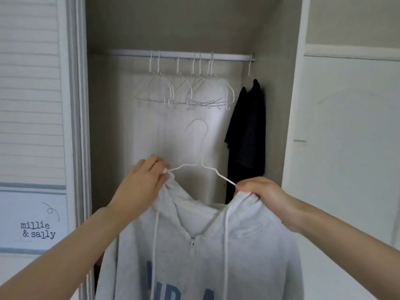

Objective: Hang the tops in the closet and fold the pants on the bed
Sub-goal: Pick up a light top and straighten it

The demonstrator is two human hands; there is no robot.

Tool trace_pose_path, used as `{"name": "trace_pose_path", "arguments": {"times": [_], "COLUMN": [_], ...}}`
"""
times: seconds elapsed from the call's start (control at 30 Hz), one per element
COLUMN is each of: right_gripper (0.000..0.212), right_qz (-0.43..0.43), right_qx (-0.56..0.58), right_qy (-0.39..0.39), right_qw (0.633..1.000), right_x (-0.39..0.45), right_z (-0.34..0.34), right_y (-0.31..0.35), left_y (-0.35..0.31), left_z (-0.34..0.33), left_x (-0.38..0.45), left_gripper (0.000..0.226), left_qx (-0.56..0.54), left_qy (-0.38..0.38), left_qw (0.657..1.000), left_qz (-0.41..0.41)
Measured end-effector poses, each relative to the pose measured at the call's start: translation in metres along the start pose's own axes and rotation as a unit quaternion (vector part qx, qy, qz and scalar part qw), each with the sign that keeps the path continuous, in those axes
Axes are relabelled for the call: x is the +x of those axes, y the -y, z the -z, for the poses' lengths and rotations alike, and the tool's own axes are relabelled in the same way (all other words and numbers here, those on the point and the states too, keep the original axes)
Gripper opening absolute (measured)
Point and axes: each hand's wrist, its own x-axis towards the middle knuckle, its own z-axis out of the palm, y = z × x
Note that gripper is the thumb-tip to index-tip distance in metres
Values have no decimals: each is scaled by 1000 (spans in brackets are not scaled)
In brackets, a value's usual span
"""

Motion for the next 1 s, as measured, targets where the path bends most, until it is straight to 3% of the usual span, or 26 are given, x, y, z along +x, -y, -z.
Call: {"name": "trace_pose_path", "arguments": {"times": [0.1, 0.23, 0.33, 0.4, 0.5, 0.6, 0.67, 0.73, 0.9, 1.0], "right_gripper": [31, 33, 47, 43, 32, 37, 37, 37, 34, 37], "right_qz": [18, 40, 42, 40, 34, 42, 57, 71, 76, 78], "right_qx": [-69, -140, -173, -174, -154, -148, -136, -125, -157, -181], "right_qy": [-52, -149, -232, -254, -295, -337, -360, -381, -423, -434], "right_qw": [996, 978, 956, 951, 942, 929, 921, 913, 889, 879], "right_x": [11, 15, 27, 39, 66, 98, 117, 136, 175, 199], "right_z": [-7, 1, 3, 0, -5, -8, -9, -6, 14, 30], "right_y": [21, 45, 57, 63, 69, 75, 79, 79, 71, 70], "left_y": [-19, -33, -51, -66, -84, -100, -109, -115, -107, -95], "left_z": [-16, -28, -44, -51, -48, -49, -53, -63, -96, -114], "left_x": [39, 57, 47, 34, 17, 11, 11, 15, 45, 62], "left_gripper": [28, 44, 37, 32, 47, 78, 107, 117, 84, 81], "left_qx": [-73, -239, -343, -386, -444, -480, -457, -414, -355, -354], "left_qy": [2, -30, -23, -14, 25, 132, 170, 159, 109, 111], "left_qw": [997, 968, 936, 919, 892, 863, 869, 893, 923, 925], "left_qz": [-10, 67, 78, 77, 75, 86, 81, 76, 104, 81]}}
